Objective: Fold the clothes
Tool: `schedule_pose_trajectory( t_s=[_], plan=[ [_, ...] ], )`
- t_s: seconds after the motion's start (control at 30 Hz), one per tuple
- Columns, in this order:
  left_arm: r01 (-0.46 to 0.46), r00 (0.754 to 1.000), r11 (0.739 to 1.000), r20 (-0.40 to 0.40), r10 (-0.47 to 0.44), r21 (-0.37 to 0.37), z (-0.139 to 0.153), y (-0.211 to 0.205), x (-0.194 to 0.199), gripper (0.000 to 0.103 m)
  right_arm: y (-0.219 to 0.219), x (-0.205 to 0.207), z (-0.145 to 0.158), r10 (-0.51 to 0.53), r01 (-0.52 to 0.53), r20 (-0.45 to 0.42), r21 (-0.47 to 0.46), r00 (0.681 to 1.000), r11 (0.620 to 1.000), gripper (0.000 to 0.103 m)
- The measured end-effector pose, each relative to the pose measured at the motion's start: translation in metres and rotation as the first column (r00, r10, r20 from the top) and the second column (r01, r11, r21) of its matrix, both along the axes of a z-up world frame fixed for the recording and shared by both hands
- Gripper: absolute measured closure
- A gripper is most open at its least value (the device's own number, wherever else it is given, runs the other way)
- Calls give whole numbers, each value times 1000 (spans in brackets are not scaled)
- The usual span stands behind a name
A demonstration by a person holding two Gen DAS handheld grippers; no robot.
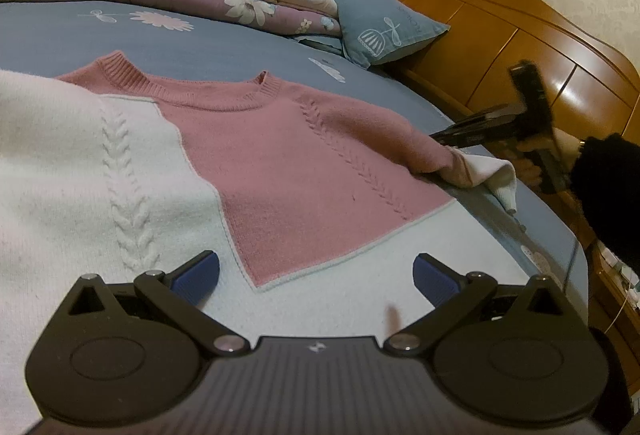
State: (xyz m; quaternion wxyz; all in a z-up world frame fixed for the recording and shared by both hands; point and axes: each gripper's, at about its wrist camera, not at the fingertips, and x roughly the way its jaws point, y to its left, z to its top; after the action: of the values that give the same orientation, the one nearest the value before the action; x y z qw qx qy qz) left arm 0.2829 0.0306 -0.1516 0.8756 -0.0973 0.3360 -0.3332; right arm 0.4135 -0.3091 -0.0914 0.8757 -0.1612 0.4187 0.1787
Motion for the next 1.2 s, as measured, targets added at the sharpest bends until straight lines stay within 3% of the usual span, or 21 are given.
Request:
schedule_pose_trajectory(
  t_s=[0.17, 0.3, 0.37, 0.43, 0.53, 0.7, 0.8, 0.87, 1.0, 1.1, 1.2],
  plan=[
    [-1, 1000, 1000, 0, 1, 1, 0, 0, 0, 1, 30, -49, 28, 92, -92, 97, -5, 991, 996, 92],
    [-3, 1000, 1000, 1, 3, 3, 0, -1, 0, 1, 69, -82, 14, 223, -220, 29, -86, 974, 972, 90],
    [-3, 1000, 1000, 1, 3, 3, 0, -1, 0, 1, 86, -94, 3, 276, -273, 3, -131, 961, 953, 70],
    [-3, 1000, 1000, 0, 3, 2, 0, -1, 0, 1, 97, -97, -5, 303, -301, -12, -149, 953, 942, 58],
    [-4, 1000, 1000, -1, 4, -1, 0, -1, 0, 1, 99, -94, 5, 314, -310, 2, -144, 949, 940, 58],
    [-4, 1000, 1000, -1, 4, -1, 1, -1, 0, 1, 64, -72, 41, 190, -200, 113, 80, 975, 977, 58],
    [-5, 1000, 1000, 0, 5, 1, 1, -1, -1, 1, 42, -41, 47, 58, -84, 117, 224, 991, 971, 58],
    [-5, 1000, 1000, -1, 5, 0, 1, -1, -1, 1, 29, -14, 39, -26, 3, 69, 317, 997, 949, 58],
    [-6, 1000, 1000, -3, 6, -4, 1, 0, -1, 1, 14, 25, 12, -71, 103, -85, 476, 994, 873, 58],
    [-6, 1000, 1000, -3, 5, -5, 1, 0, -1, 1, 16, 35, -2, -52, 121, -146, 517, 988, 847, 58],
    [-5, 1000, 1000, -3, 5, -4, 1, 0, -1, 1, 25, 36, -13, -32, 115, -170, 506, 985, 855, 59]
  ],
)
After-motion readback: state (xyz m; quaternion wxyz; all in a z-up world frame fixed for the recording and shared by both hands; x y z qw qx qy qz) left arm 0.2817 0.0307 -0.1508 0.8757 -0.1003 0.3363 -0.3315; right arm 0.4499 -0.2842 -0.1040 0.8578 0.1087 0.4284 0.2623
